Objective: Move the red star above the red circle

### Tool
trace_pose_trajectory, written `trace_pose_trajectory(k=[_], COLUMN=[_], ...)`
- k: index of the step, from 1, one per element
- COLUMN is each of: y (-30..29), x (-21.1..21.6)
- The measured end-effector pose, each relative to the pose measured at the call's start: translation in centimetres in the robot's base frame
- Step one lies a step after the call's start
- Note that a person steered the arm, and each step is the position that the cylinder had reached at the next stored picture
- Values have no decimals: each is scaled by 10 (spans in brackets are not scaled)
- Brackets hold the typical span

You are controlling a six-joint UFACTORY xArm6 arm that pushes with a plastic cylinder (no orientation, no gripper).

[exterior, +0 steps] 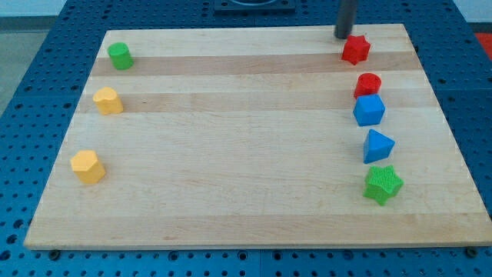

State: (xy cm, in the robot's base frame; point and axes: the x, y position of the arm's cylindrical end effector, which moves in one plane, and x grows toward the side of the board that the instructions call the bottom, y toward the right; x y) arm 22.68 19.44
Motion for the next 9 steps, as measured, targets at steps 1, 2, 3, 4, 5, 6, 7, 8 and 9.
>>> trace_pose_trajectory(k=[1, 2, 3, 4, 5, 6, 7, 8, 9], y=[25, 8, 9, -24, -57, -44, -44, -85, -184], x=[45, 59, 34, 27, 43, 75, 77, 78, 132])
